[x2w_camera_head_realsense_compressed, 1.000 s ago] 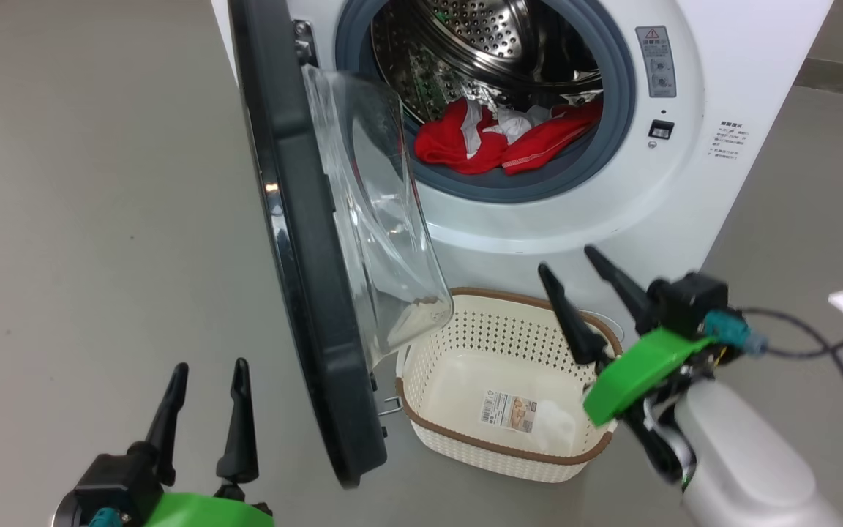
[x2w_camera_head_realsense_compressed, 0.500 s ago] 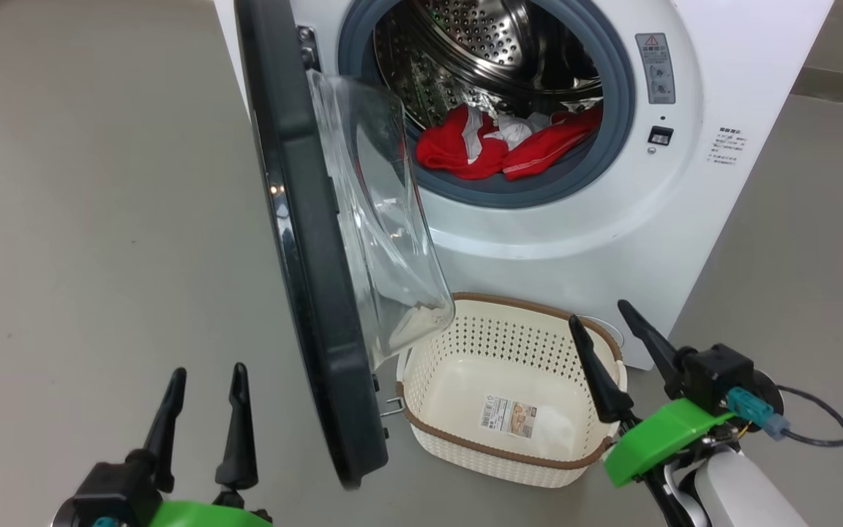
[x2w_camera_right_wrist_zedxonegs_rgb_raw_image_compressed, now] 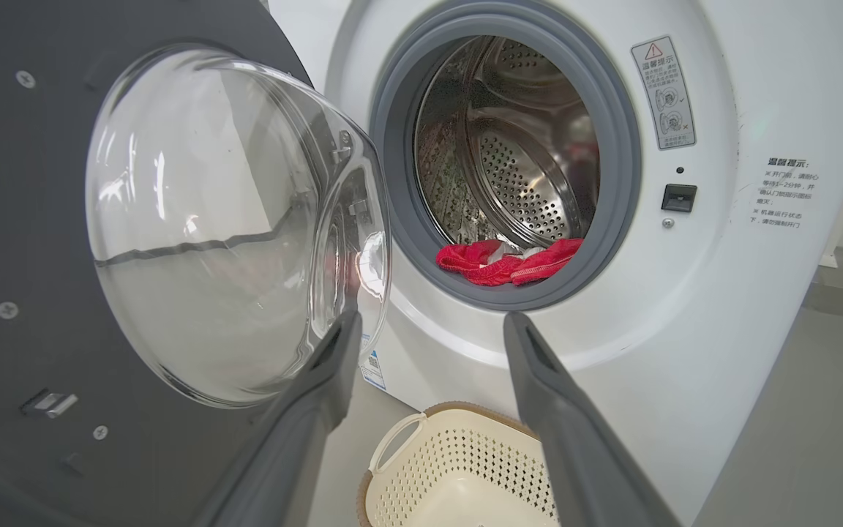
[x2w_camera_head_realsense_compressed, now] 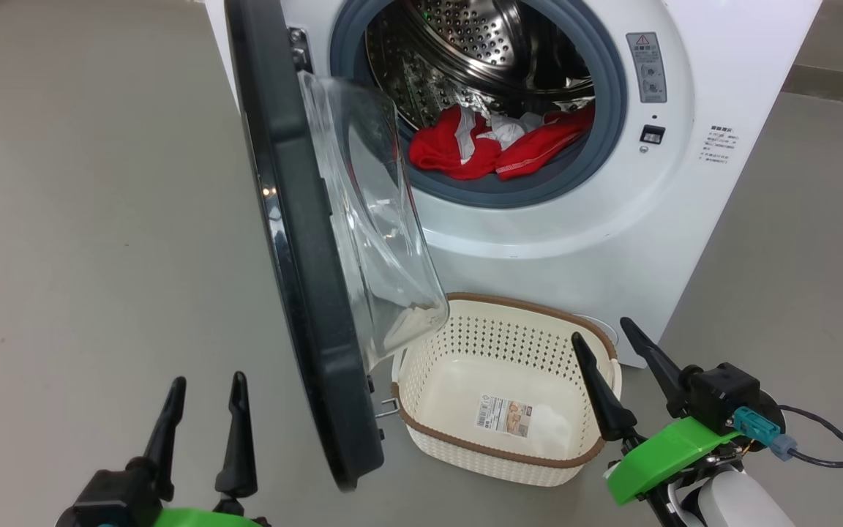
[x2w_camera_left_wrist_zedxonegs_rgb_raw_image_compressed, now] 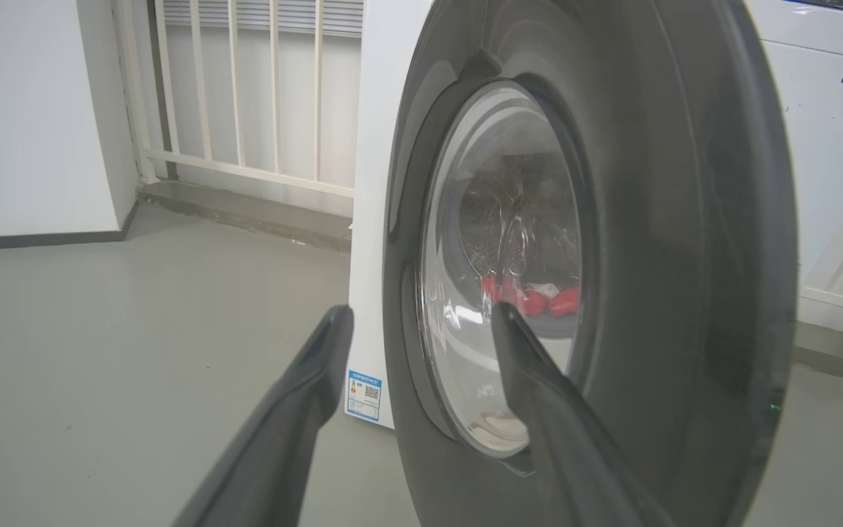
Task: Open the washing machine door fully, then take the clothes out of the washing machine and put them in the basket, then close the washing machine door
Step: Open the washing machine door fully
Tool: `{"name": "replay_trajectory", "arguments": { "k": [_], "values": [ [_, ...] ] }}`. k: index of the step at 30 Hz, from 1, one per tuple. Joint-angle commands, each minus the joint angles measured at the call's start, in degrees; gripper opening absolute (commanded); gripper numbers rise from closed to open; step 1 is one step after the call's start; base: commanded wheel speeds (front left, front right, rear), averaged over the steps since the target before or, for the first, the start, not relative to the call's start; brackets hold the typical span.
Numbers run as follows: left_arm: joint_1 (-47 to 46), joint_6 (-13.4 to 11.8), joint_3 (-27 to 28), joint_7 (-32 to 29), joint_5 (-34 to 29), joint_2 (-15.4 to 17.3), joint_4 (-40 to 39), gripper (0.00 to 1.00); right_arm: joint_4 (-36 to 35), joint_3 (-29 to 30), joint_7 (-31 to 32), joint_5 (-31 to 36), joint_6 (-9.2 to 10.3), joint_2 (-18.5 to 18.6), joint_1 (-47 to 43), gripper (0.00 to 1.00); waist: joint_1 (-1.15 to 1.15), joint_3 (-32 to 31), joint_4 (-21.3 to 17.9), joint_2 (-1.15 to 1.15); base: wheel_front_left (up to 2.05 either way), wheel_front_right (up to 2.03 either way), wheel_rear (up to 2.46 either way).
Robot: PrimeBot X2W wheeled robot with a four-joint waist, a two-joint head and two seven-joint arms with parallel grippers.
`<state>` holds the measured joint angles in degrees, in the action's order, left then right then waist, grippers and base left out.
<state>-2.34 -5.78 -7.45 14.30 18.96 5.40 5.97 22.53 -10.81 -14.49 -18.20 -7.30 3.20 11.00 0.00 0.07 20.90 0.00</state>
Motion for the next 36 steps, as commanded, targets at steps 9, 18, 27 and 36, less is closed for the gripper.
{"name": "replay_trajectory", "arguments": {
  "k": [9,18,27,36],
  "values": [
    [-1.2,-0.5,1.8,0.7,-0.3,0.3,-1.3,1.0,-1.9,-1.3,-0.5,-0.4,-0.19,-0.3,0.6,1.0,0.0,0.2,0.2,0.0,0.0,0.0,0.0],
    [-1.7,-1.1,1.1,0.6,-1.7,0.9,-1.8,0.0,-1.8,-1.4,-0.5,-0.6,-0.19,-0.3,0.9,1.0,0.0,0.7,-0.1,0.0,0.0,0.0,0.0],
    [-4.2,-0.7,1.4,0.7,-2.6,1.0,-8.4,0.0,-1.4,-1.9,-0.5,-0.6,-0.19,-0.3,0.6,1.0,0.0,-0.2,-0.5,0.0,0.0,0.0,0.0],
    [-7.6,1.7,1.6,0.7,-3.8,0.4,-19.4,0.0,-1.1,-2.0,-0.5,-0.6,-0.19,-0.3,0.1,1.0,0.0,-0.7,-1.5,0.0,0.0,0.0,0.0]
  ]
}}
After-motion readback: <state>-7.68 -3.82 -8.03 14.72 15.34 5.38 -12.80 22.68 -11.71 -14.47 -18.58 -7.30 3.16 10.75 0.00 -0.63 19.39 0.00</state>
